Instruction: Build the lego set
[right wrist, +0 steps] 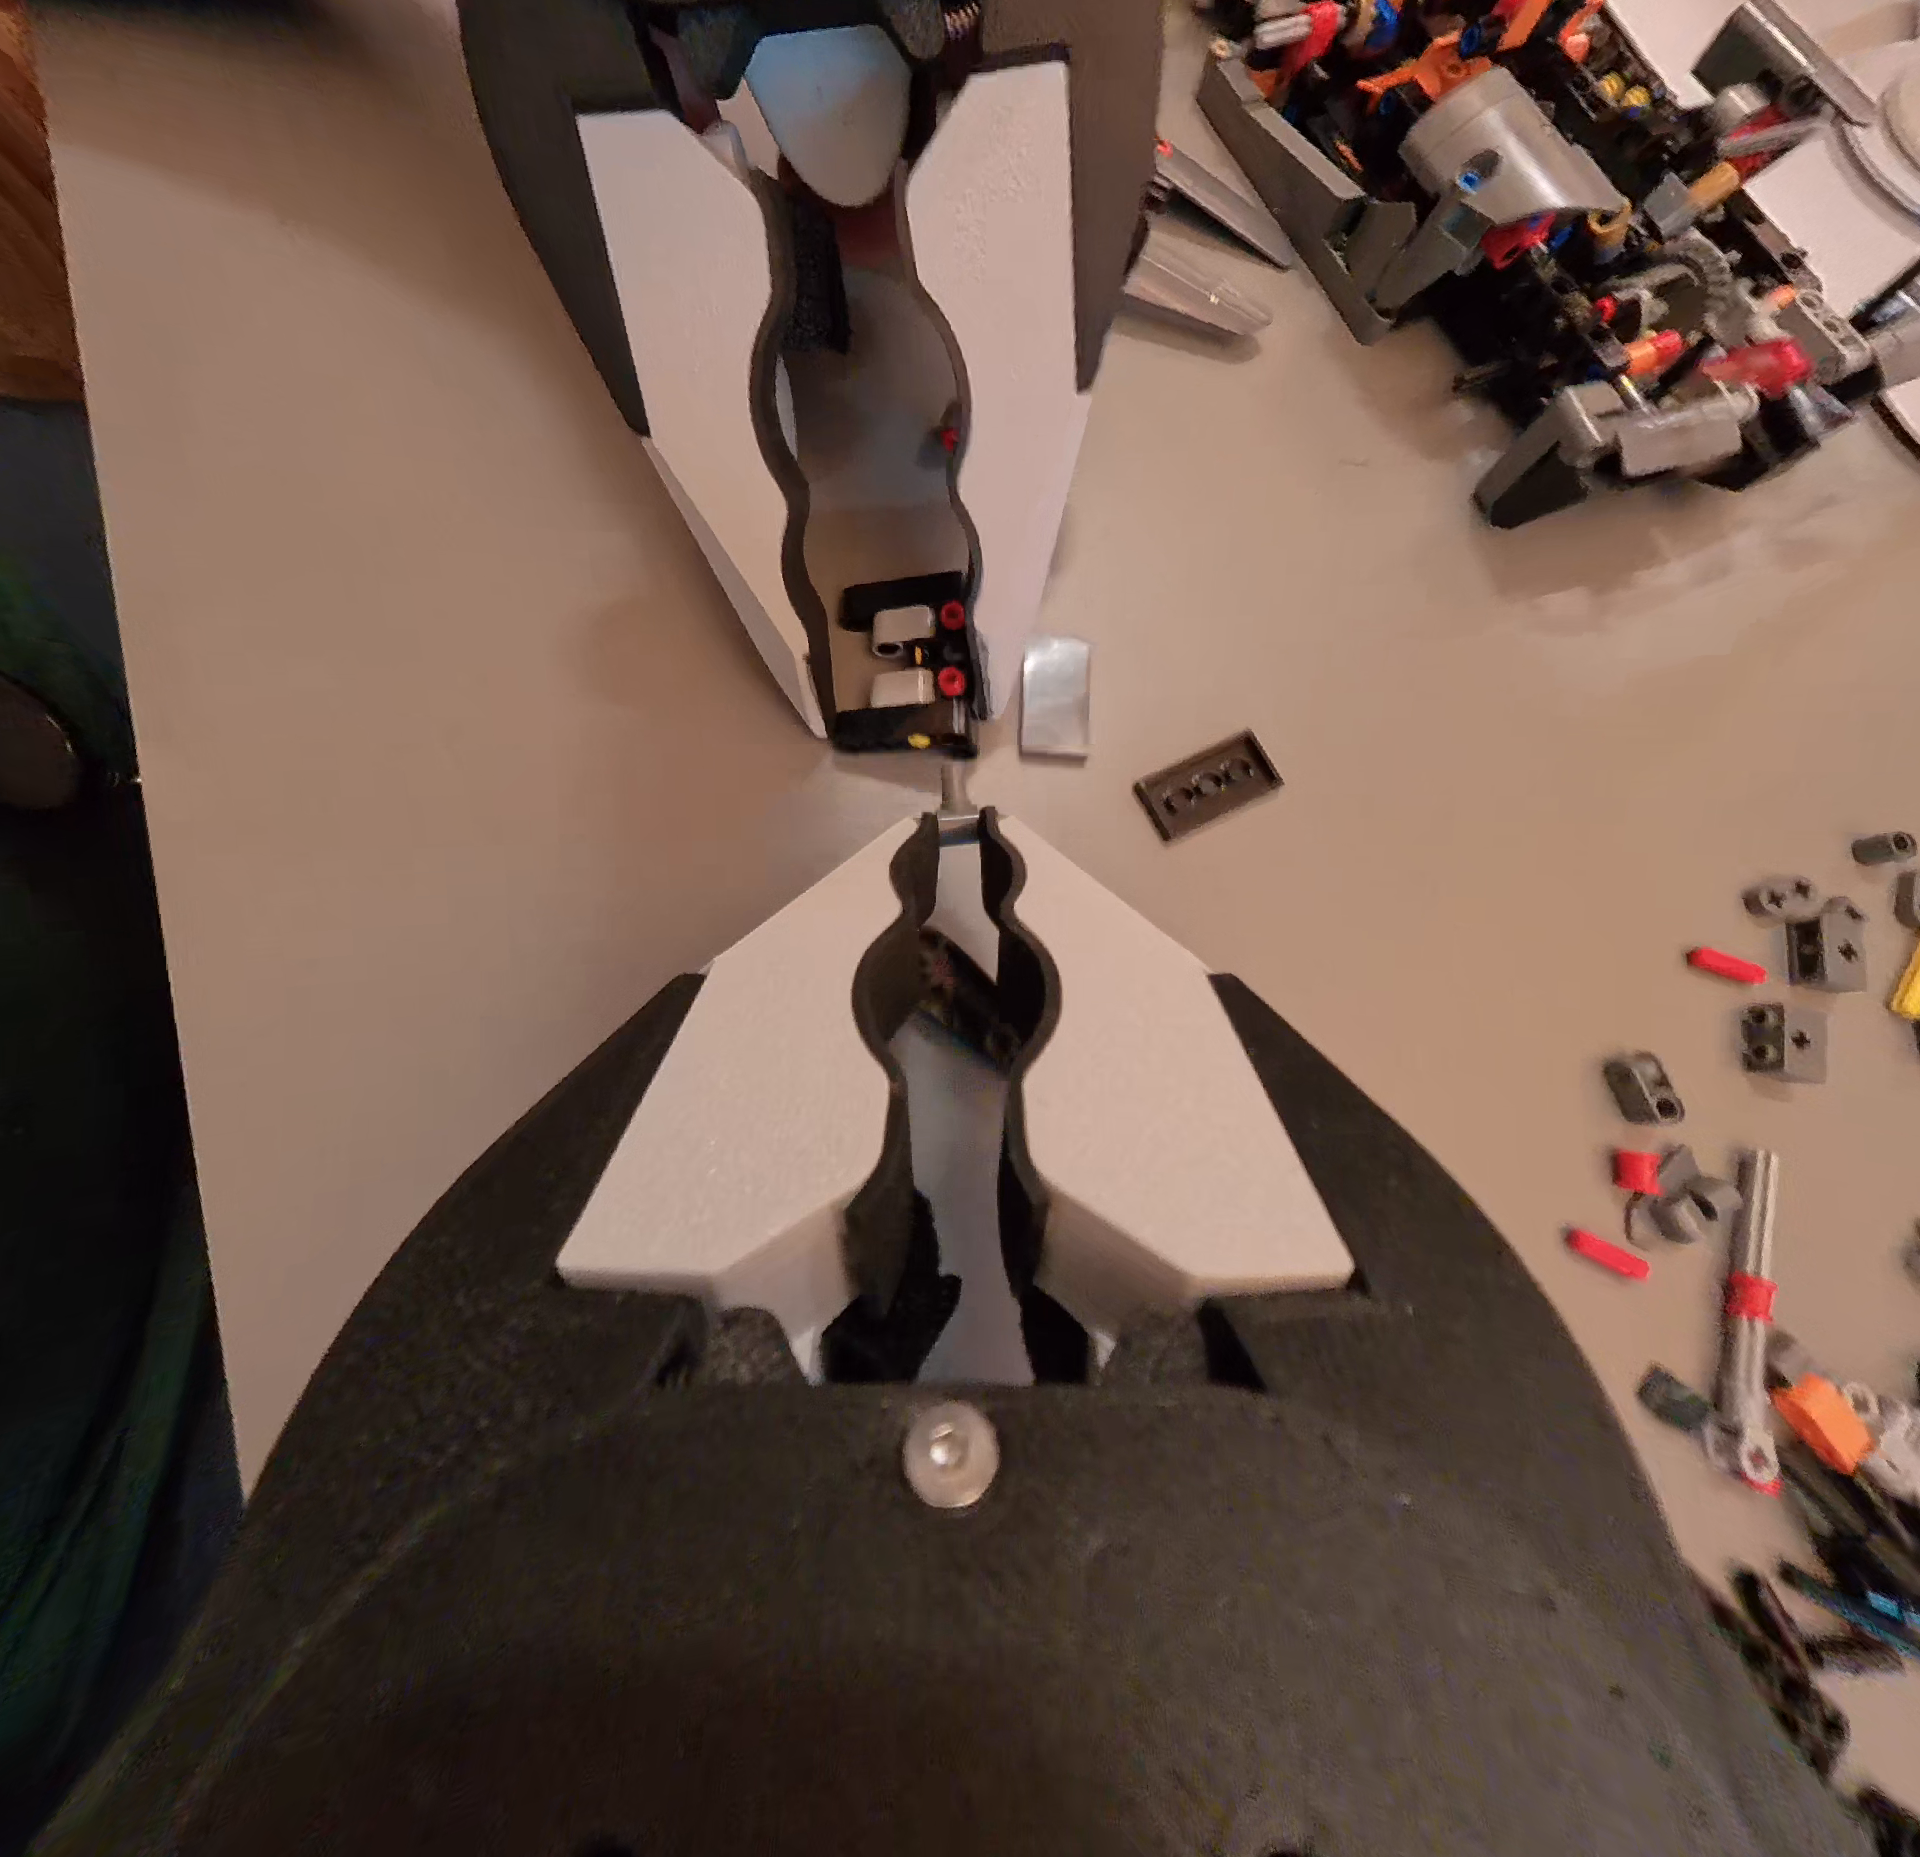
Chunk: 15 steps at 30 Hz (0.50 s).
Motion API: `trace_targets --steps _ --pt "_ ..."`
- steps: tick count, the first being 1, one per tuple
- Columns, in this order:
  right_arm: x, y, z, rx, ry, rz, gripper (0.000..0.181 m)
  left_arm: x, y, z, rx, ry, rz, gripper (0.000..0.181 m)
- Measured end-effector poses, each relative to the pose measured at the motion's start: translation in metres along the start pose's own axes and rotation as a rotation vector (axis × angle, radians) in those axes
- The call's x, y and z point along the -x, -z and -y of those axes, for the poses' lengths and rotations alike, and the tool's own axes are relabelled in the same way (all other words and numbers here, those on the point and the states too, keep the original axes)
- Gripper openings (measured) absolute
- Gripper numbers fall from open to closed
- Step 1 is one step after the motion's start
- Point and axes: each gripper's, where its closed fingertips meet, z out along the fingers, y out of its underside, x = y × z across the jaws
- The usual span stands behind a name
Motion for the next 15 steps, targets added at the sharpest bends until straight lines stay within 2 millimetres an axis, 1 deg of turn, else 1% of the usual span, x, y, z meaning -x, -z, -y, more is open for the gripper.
trace_targets --steps 4,6,8,12,15 --pt "-0.014 0.019 -0.017 0.004 -0.078 -0.059 0.005 0.0 0.0 0.0 0.0 0.002 -0.004 0.031" --pt "-0.021 0.025 -0.029 0.021 -0.114 -0.094 0.005 0.0 0.0 0.0 0.001 0.002 -0.005 0.031" --pt "-0.026 0.027 -0.04 0.046 -0.141 -0.127 0.005 0.0 0.0 0.0 0.001 0.002 -0.005 0.031" --pt "-0.036 0.023 -0.054 0.097 -0.164 -0.185 0.005 0.0 -0.001 0.001 0.001 0.004 -0.008 0.031" --pt "-0.038 0.021 -0.056 0.094 -0.184 -0.185 0.006 0.0 -0.001 0.002 -0.002 0.006 -0.011 0.031"
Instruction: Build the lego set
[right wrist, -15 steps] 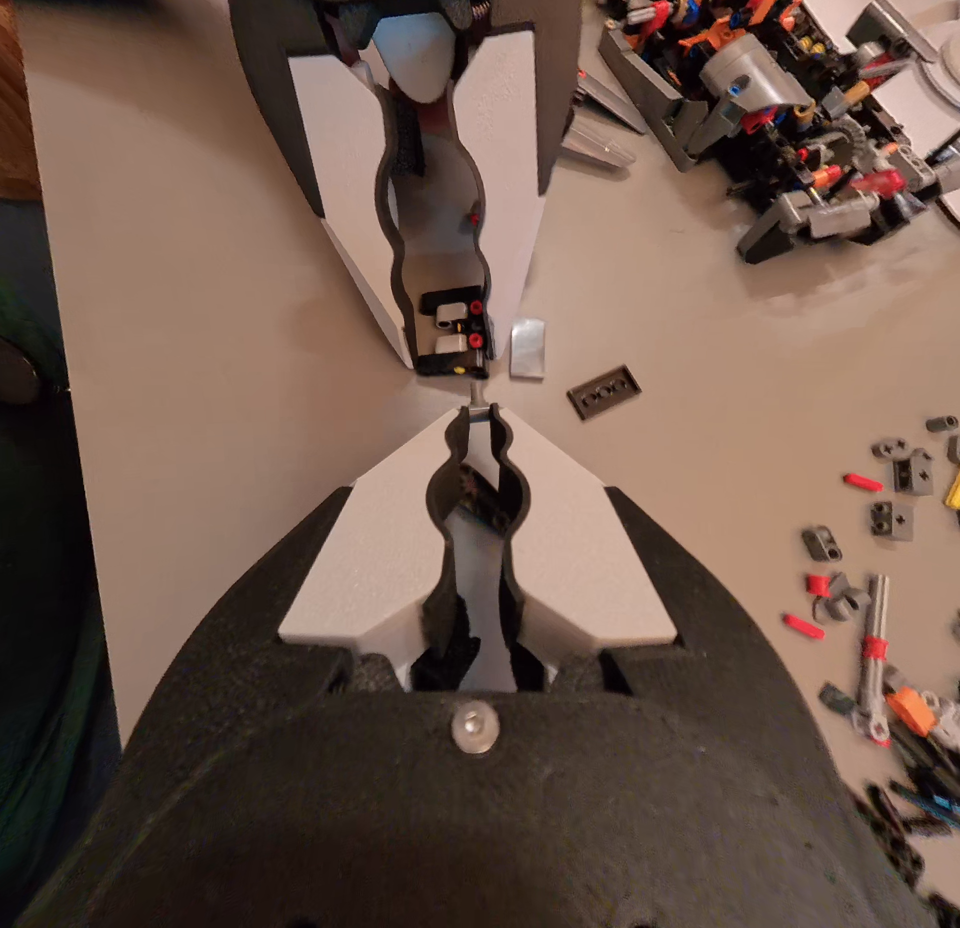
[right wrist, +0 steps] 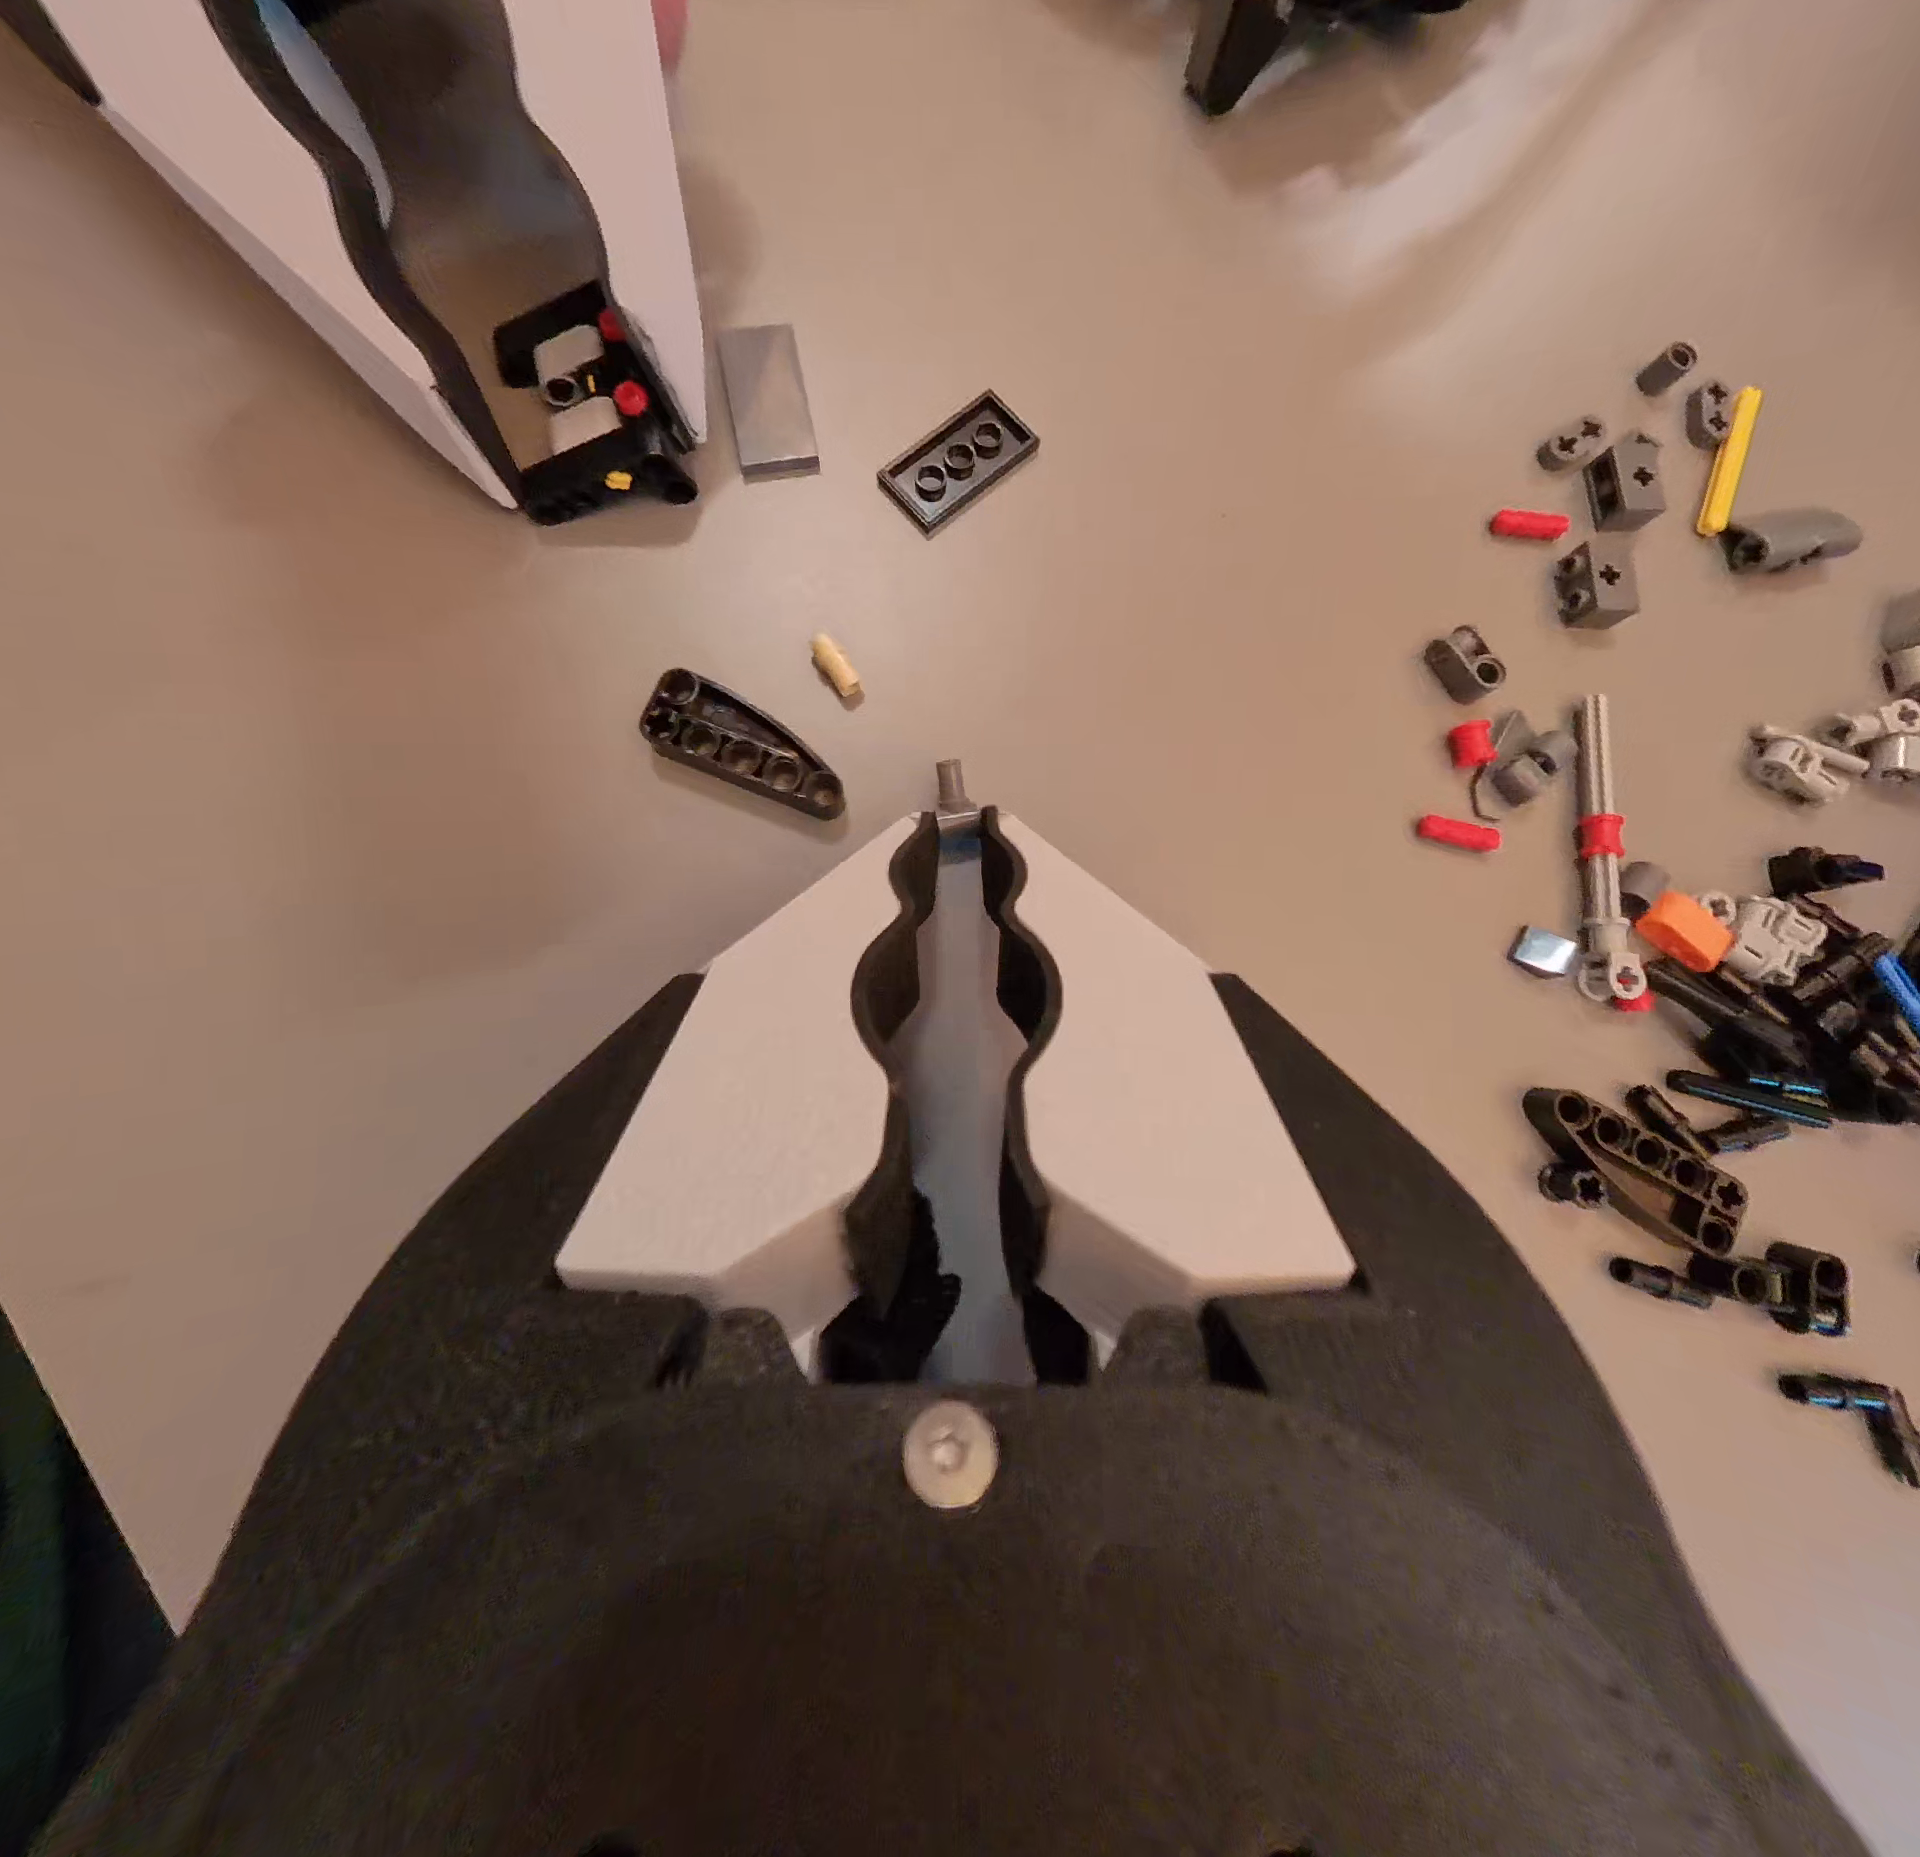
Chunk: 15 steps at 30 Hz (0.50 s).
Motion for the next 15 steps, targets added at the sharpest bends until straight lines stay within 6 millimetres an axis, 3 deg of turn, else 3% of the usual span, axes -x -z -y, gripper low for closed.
trace_targets --steps 7,15 --pt "0.004 0.008 0.006 -0.042 -0.028 0.083 0.018 0.0 0.0 0.0 -0.01 0.008 -0.005 0.031" --pt "-0.054 0.021 0.012 -0.071 -0.056 -0.062 0.012 0.0 0.0 0.0 -0.016 0.015 -0.012 0.031"
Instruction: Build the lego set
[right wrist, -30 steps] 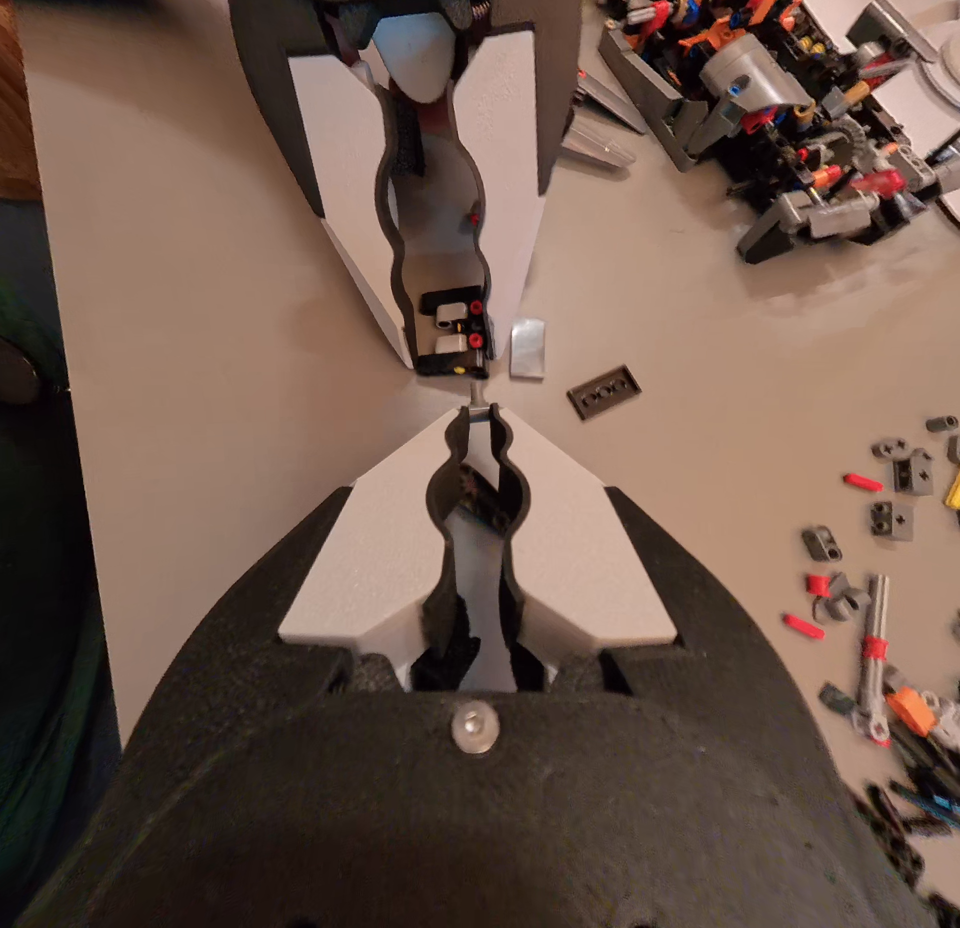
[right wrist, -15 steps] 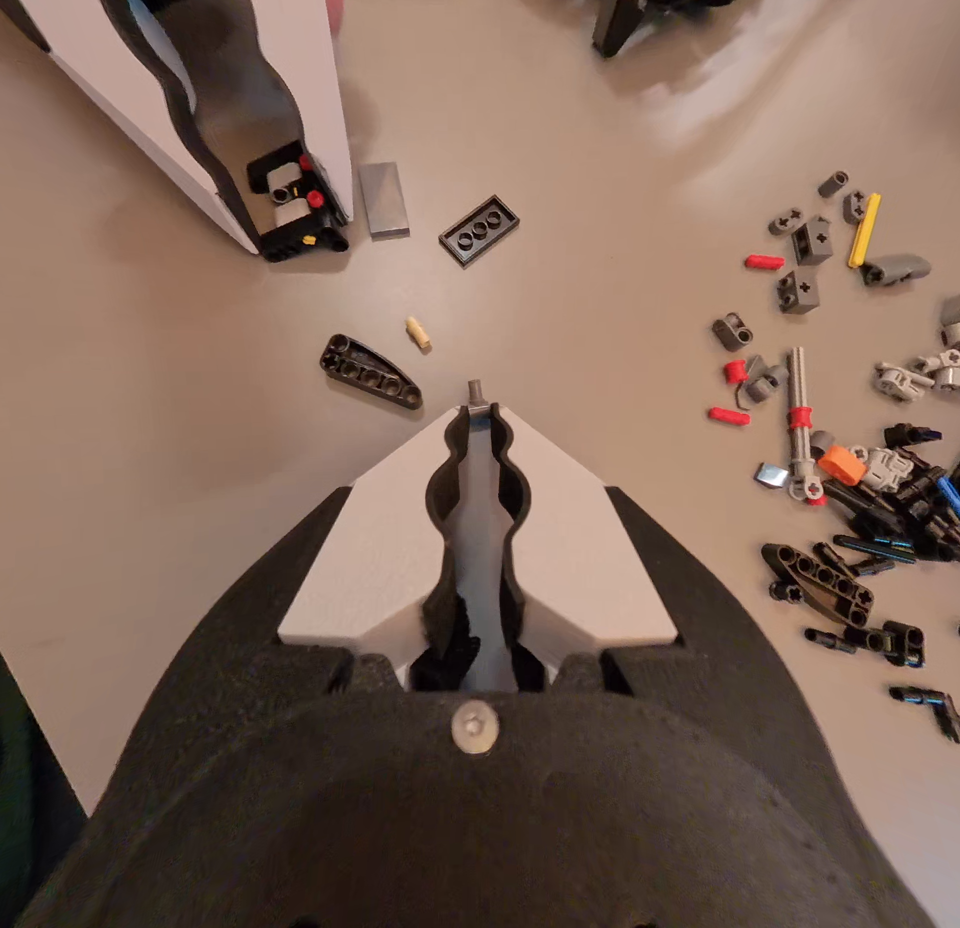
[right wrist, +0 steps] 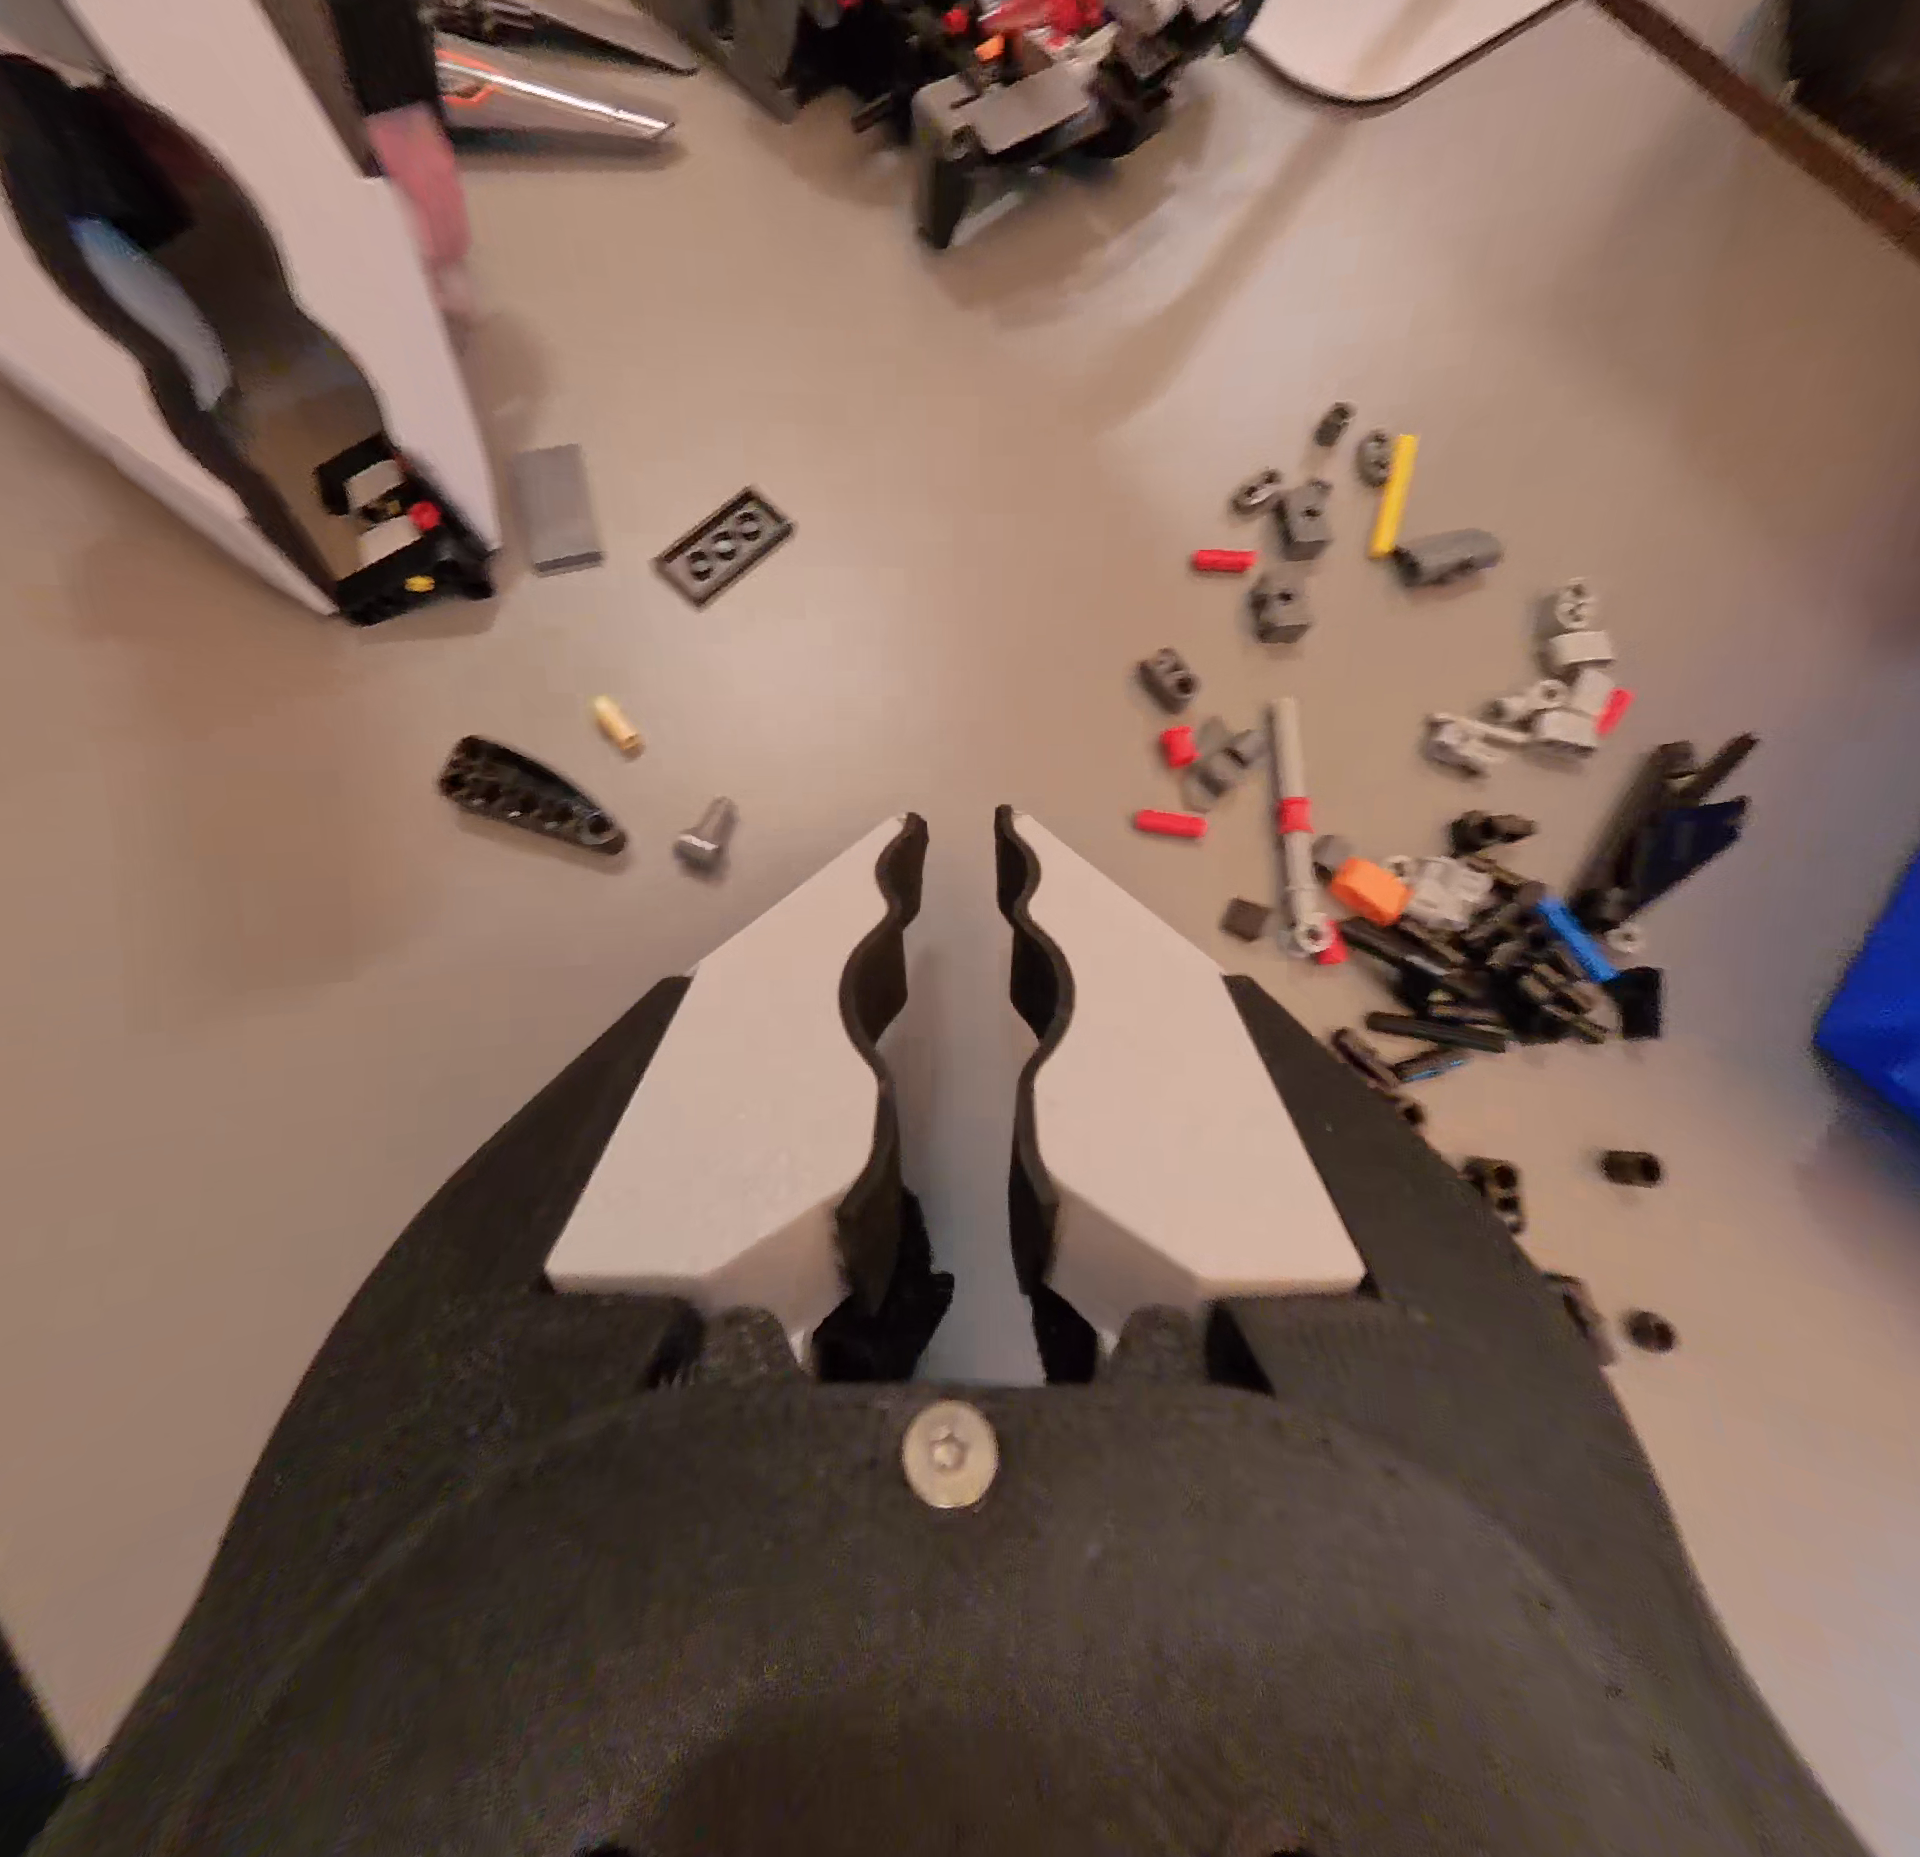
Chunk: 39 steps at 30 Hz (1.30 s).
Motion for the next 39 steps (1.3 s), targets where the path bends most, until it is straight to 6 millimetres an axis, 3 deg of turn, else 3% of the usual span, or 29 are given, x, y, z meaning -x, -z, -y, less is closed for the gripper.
trace_targets --steps 7,13,26,39 --pt "-0.052 0.006 -0.013 0.084 0.023 -0.127 0.011 0.0 0.0 0.0 -0.006 0.008 -0.007 0.031" --pt "-0.079 0.024 -0.026 0.111 0.0 -0.192 0.009 0.0 0.0 0.0 -0.01 0.012 -0.014 0.031" --pt "-0.083 -0.002 -0.043 0.184 0.022 -0.113 0.006 0.0 -0.002 0.002 -0.025 0.03 -0.033 0.031" --pt "-0.079 -0.009 -0.039 0.16 0.037 -0.028 0.01 0.0 -0.003 0.002 -0.032 0.038 -0.044 0.031"
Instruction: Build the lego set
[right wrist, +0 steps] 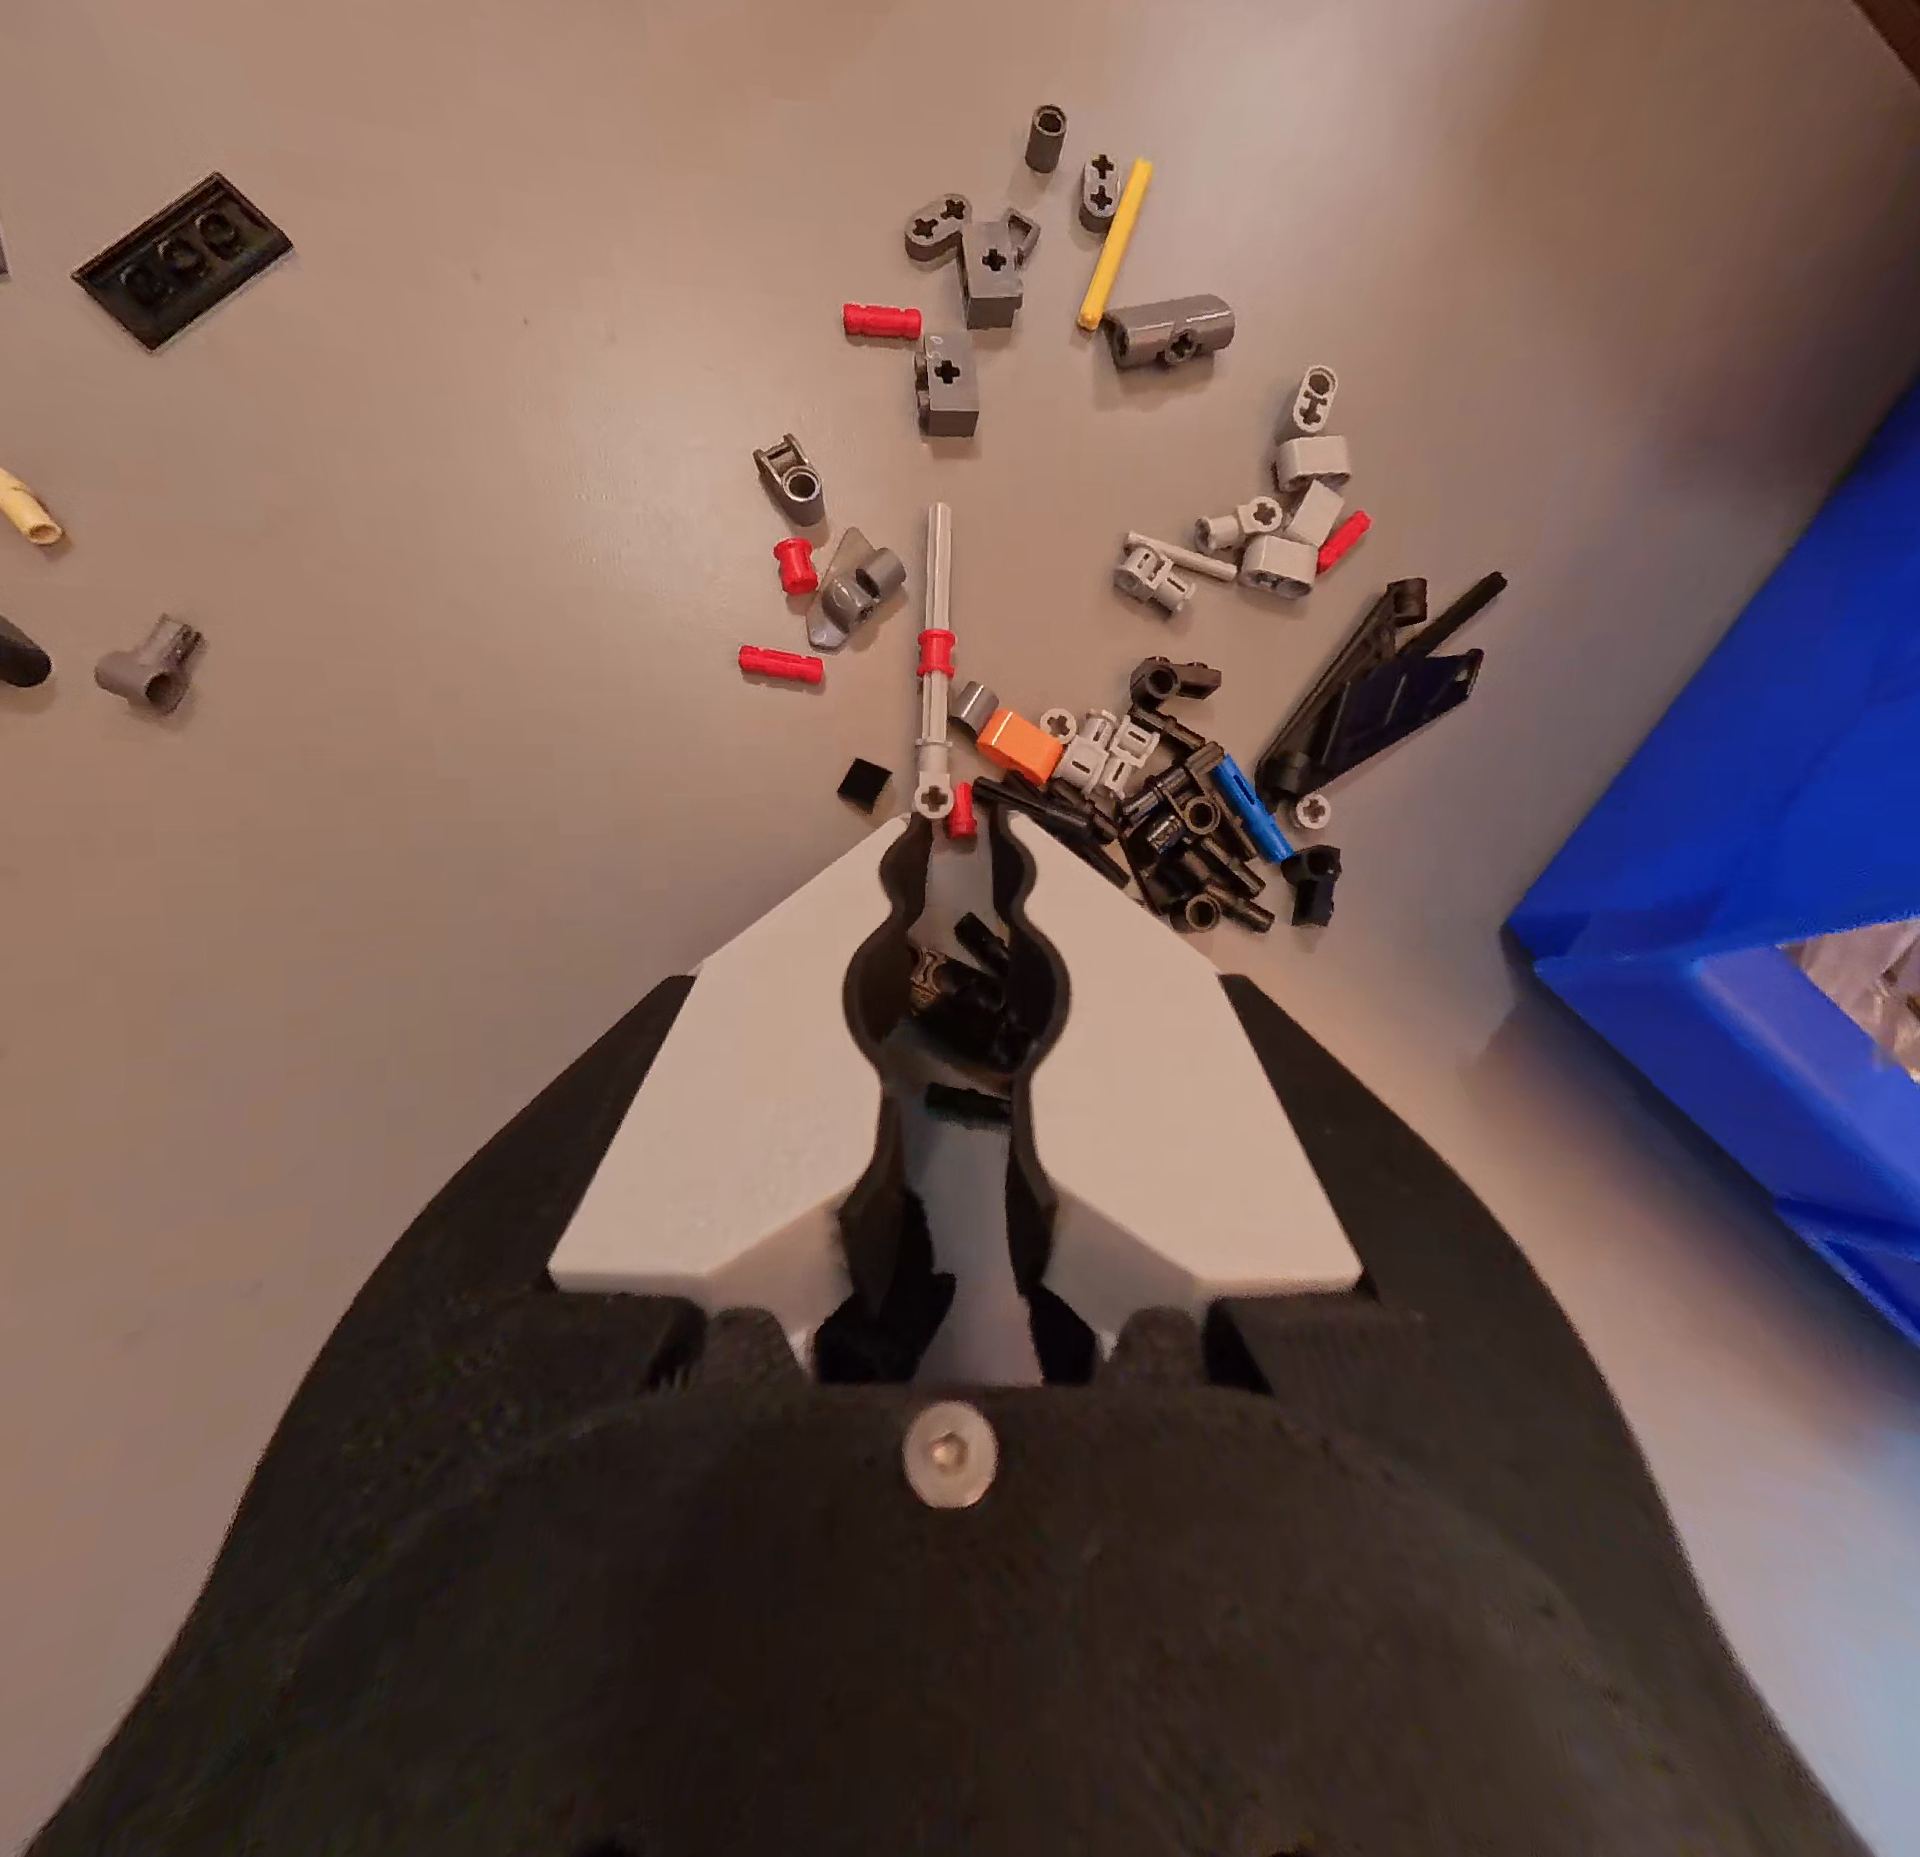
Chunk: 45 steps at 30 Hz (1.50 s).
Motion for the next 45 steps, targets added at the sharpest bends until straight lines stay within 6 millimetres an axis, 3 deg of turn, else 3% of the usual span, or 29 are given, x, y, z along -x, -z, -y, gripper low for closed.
trace_targets --steps 11,15,22,28,31,37,45 --pt "-0.002 0.0 0.0 -0.005 0.007 -0.014 0.002 0.0 0.0 0.0 0.001 -0.002 0.0 0.031" --pt "0.002 0.008 0.003 -0.032 -0.005 -0.012 0.003 0.003 0.001 0.0 0.013 -0.01 0.017 0.041" --pt "0.013 0.042 0.007 -0.094 -0.007 -0.025 0.003 0.008 0.012 0.004 0.022 -0.036 0.045 0.052" --pt "0.034 0.08 -0.004 -0.159 0.008 -0.008 0.003 0.016 0.02 0.012 0.042 -0.048 0.131 0.044" --pt "0.047 0.089 -0.012 -0.183 -0.004 0.011 0.003 0.02 0.017 0.019 0.046 -0.029 0.179 0.04" --pt "0.075 0.082 -0.019 -0.201 0.006 0.076 0.003 0.02 0.005 0.039 0.035 -0.004 0.23 0.038" --pt "0.102 0.058 -0.009 -0.218 0.071 0.164 0.003 0.022 -0.01 0.045 0.08 0.027 0.274 0.034"
